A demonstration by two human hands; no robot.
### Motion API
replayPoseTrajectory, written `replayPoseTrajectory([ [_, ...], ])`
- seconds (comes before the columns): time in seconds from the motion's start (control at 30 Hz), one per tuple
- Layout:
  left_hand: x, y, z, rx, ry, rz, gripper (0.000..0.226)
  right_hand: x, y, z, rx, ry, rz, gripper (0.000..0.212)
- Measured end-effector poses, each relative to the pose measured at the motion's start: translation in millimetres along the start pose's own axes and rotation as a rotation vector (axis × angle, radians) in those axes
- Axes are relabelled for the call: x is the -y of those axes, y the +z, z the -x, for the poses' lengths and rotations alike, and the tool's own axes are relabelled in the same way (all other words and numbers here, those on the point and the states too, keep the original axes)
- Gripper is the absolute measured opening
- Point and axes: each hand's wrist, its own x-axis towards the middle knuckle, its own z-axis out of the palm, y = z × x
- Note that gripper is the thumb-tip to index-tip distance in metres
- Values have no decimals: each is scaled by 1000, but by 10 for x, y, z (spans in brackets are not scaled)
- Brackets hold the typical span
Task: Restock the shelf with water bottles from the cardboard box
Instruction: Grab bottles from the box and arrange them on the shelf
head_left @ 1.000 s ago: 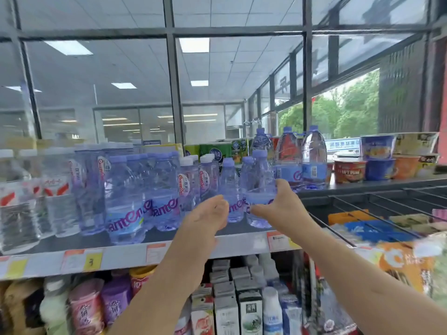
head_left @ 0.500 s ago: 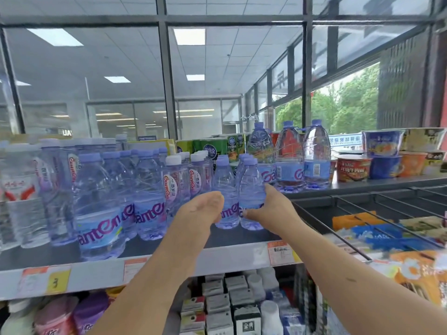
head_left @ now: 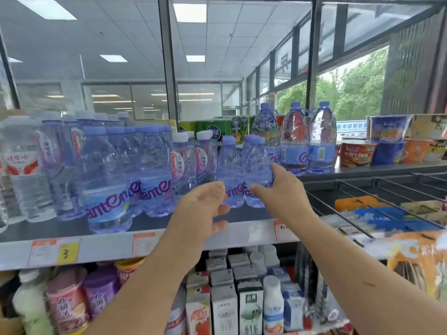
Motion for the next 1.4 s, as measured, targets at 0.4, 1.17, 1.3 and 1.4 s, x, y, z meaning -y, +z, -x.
replayPoseTrajectory([
  [0.4,383,-671,1089,113,-19,-24,15,707,96,2017,19,12,-72,33],
  [1.17,4857,-2006,3686,-185,-838,-159,14,-2002,2821,6251,784,568,115,28],
  [1.3,5859,-2170,4073,-224,-912,-204,17,-2765,3609,6995,947,568,201,34],
  [1.4,6603,-2267,4260,-246,-957,-237,18,-3238,4189,7473,1002,556,215,35],
])
